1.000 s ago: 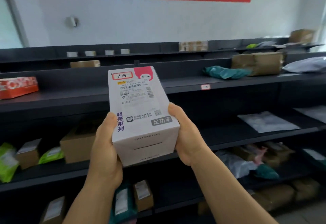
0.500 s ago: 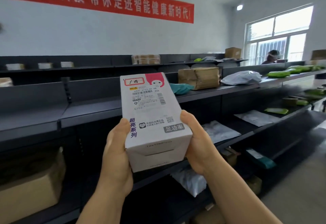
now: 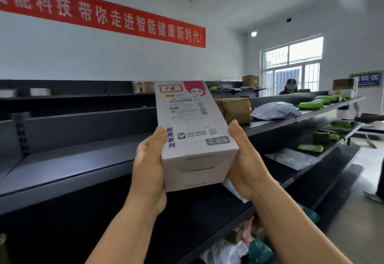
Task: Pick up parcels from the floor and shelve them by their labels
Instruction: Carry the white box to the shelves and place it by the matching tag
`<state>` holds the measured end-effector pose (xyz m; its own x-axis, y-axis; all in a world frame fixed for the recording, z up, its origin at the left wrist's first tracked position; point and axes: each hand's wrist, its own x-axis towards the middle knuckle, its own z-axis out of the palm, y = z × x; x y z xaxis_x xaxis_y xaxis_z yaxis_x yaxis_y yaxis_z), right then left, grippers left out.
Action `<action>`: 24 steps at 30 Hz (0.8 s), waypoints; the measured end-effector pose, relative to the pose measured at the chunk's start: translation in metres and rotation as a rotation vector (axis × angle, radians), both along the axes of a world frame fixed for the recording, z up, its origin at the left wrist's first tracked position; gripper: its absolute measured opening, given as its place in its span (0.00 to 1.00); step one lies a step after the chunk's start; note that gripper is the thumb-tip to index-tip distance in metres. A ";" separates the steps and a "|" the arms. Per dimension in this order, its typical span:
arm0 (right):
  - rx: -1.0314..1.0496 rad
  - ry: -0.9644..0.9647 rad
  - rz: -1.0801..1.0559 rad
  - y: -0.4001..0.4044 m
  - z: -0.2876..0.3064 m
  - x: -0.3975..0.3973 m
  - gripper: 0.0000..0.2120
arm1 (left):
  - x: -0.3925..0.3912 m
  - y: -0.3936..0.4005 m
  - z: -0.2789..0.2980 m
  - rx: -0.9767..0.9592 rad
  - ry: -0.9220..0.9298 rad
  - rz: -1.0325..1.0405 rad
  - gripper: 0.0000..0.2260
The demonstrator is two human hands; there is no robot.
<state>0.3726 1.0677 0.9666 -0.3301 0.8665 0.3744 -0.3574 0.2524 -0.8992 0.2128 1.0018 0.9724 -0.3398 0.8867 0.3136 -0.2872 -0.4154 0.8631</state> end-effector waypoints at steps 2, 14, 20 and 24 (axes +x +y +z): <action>0.042 -0.017 -0.025 0.014 0.008 -0.005 0.36 | -0.006 0.017 0.012 0.002 -0.012 0.019 0.32; 0.217 -0.165 0.043 0.130 0.072 -0.074 0.12 | -0.066 0.115 0.086 -0.173 0.229 0.207 0.22; 0.180 -0.355 0.120 0.181 0.075 -0.106 0.14 | -0.088 0.142 0.078 -0.369 0.266 0.346 0.26; 0.108 -0.468 0.178 0.202 0.064 -0.114 0.18 | -0.093 0.152 0.064 -0.445 0.264 0.374 0.26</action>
